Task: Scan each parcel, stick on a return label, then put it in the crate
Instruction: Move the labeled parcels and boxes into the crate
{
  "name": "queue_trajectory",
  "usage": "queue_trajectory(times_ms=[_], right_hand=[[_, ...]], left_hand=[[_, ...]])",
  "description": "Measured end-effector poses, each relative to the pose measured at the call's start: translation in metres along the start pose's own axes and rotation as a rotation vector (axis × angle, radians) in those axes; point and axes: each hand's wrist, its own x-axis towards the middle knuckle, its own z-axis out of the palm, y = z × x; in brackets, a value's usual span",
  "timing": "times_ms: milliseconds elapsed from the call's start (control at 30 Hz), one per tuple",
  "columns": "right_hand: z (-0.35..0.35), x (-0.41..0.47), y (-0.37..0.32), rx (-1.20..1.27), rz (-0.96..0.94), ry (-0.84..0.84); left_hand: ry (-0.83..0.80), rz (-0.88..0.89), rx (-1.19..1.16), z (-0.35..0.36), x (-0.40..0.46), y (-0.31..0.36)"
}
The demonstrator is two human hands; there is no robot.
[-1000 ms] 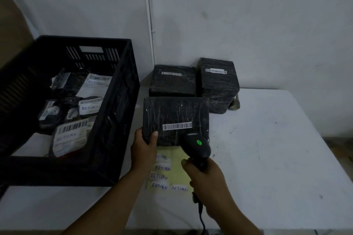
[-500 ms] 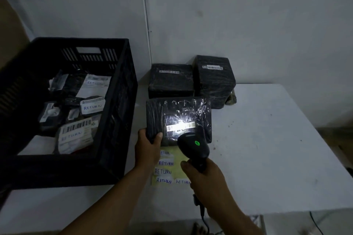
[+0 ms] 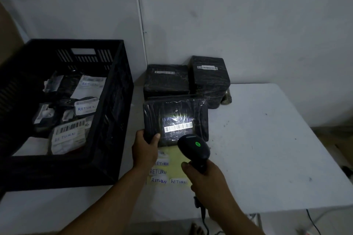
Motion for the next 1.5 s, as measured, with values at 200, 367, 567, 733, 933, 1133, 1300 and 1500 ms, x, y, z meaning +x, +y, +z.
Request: queue_trajectory(times_ms=[200, 367, 567, 733, 933, 1133, 1300, 1500], right_hand=[[-0.007, -0.005, -0.002, 0.003, 0.01, -0.002], [-0.013, -0.013, -0.003, 0.003, -0.014, -0.012], [-0.017, -0.024, 0.0, 0.013, -0.015, 0.006], [-0.019, -0.021, 0.013, 0.013, -0.019, 0.101], [-0.047, 0.03, 0.052, 0.013, 0.05, 0.277], [-0.076, 0.093, 0.086, -0.134, 0.125, 0.435], [-0.088, 0.136, 0.098, -0.349, 0.18, 0.433], [-0.093, 0.166, 0.101, -0.44, 0.213, 0.388]], left_hand=[[0.003, 0.009, -0.004, 0.0, -0.001, 0.003], [-0.006, 0.011, -0.017, -0.001, -0.002, 0.002], [-0.009, -0.009, -0.026, -0.001, -0.003, 0.003], [-0.003, -0.013, -0.03, -0.002, -0.003, 0.006], [0.022, 0.028, -0.002, -0.005, -0.005, 0.013], [0.025, 0.09, 0.082, -0.009, 0.006, 0.017], [0.025, 0.067, 0.132, -0.005, 0.025, 0.028], [-0.007, 0.075, 0.2, -0.004, 0.046, 0.041]])
